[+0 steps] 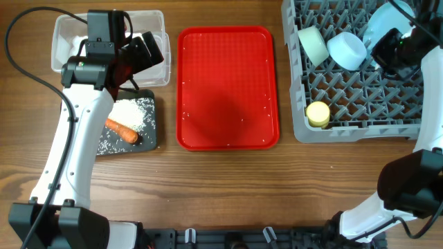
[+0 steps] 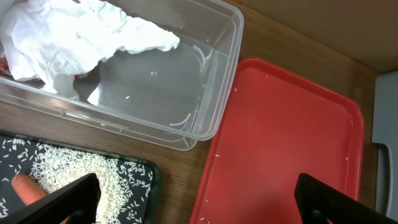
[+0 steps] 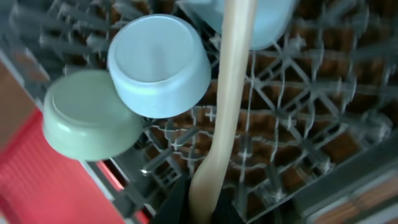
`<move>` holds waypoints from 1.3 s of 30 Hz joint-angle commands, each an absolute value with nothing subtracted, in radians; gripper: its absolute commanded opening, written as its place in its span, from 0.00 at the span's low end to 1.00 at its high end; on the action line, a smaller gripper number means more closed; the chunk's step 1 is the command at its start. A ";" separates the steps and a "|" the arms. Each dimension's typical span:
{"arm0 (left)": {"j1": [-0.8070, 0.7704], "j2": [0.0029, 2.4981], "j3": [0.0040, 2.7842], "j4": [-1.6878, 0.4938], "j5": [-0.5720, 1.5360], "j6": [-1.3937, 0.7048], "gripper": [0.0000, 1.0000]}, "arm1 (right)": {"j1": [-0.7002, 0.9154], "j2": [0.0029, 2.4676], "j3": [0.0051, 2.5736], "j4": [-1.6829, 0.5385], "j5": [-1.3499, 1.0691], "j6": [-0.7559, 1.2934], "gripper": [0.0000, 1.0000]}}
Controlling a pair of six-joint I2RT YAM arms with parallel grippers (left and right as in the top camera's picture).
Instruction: Sort waste into correct bins and load items into the dishwasher rack
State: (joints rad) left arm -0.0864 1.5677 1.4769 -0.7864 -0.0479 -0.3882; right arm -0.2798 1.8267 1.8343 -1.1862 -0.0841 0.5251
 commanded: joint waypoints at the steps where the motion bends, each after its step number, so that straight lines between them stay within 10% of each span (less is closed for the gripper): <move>1: -0.082 1.567 1.485 -0.787 -0.054 -0.401 1.00 | -0.283 1.803 1.850 -1.210 -0.033 0.843 0.04; 6: -0.082 1.567 1.485 -0.787 -0.054 -0.401 1.00 | -0.283 1.803 1.827 -1.304 0.054 1.215 0.04; 15: -0.082 1.567 1.485 -0.787 -0.054 -0.401 1.00 | -0.283 1.803 1.623 -1.150 0.057 1.234 0.04; 19: -0.082 1.567 1.485 -0.787 -0.054 -0.401 1.00 | -0.283 1.805 1.623 -1.126 0.056 1.233 0.54; 22: -0.082 1.567 1.485 -0.787 -0.054 -0.401 1.00 | -0.283 1.805 1.623 -1.126 0.056 1.228 0.65; 24: -0.082 1.567 1.485 -0.787 -0.054 -0.401 1.00 | -0.283 1.805 1.623 -1.118 0.014 1.093 0.80; 25: -0.082 1.567 1.485 -0.787 -0.054 -0.401 1.00 | -0.280 1.803 1.624 -1.040 -0.125 0.693 1.00; 39: -0.082 1.567 1.485 -0.787 -0.054 -0.401 1.00 | 0.056 1.264 1.629 -1.040 -0.374 0.001 1.00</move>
